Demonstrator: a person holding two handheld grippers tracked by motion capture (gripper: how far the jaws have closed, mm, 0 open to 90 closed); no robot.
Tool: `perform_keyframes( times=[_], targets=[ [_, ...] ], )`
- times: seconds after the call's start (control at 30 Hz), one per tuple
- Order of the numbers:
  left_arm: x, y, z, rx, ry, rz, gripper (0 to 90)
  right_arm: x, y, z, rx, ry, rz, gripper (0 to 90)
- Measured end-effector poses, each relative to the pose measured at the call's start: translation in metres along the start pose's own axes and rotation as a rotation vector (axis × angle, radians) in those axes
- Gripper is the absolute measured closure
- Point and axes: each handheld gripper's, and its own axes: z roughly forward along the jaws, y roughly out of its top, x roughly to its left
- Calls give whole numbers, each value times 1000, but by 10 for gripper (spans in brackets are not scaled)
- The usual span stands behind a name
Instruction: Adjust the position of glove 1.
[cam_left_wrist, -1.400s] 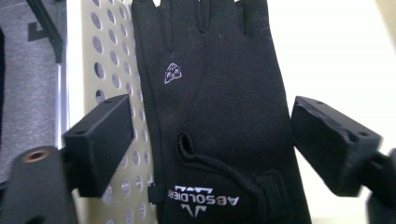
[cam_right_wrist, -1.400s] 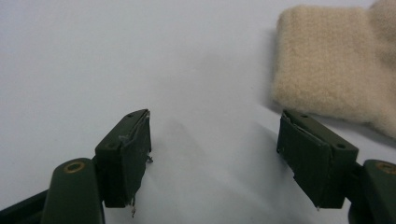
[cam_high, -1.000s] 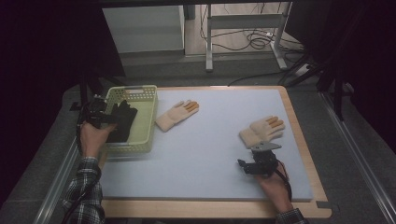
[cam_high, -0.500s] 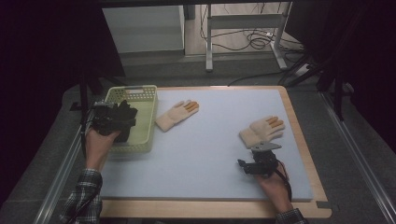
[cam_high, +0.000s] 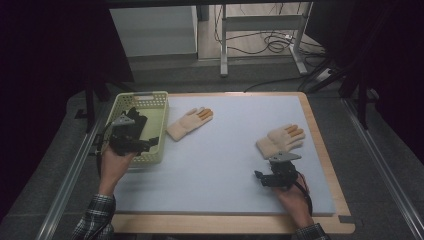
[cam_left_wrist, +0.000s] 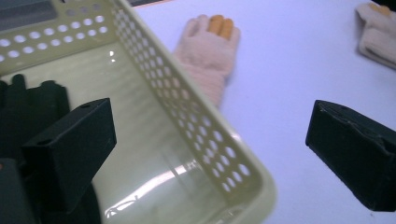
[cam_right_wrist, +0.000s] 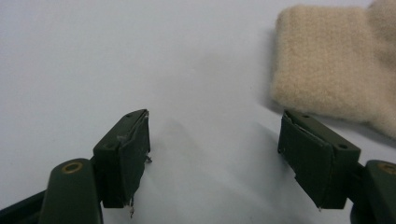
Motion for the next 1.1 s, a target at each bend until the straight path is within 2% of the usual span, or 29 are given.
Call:
perform_keyframes(
  times=[0.37,0.77,0.87,0.97,1.1],
  targets=[
    [-53,-13,-1,-46,-51,124,17,0,0,0,0,0,0,247],
    [-99,-41,16,-61,-154,189,16,0,0,0,0,1,0,247],
    [-109,-50,25,-53,-162,209,15,0,0,0,0,1,1,246],
    [-115,-57,37,0,-147,241,10,0,0,0,0,0,1,246],
    [-117,-66,49,53,-145,240,8,0,0,0,0,0,1,245]
  ],
)
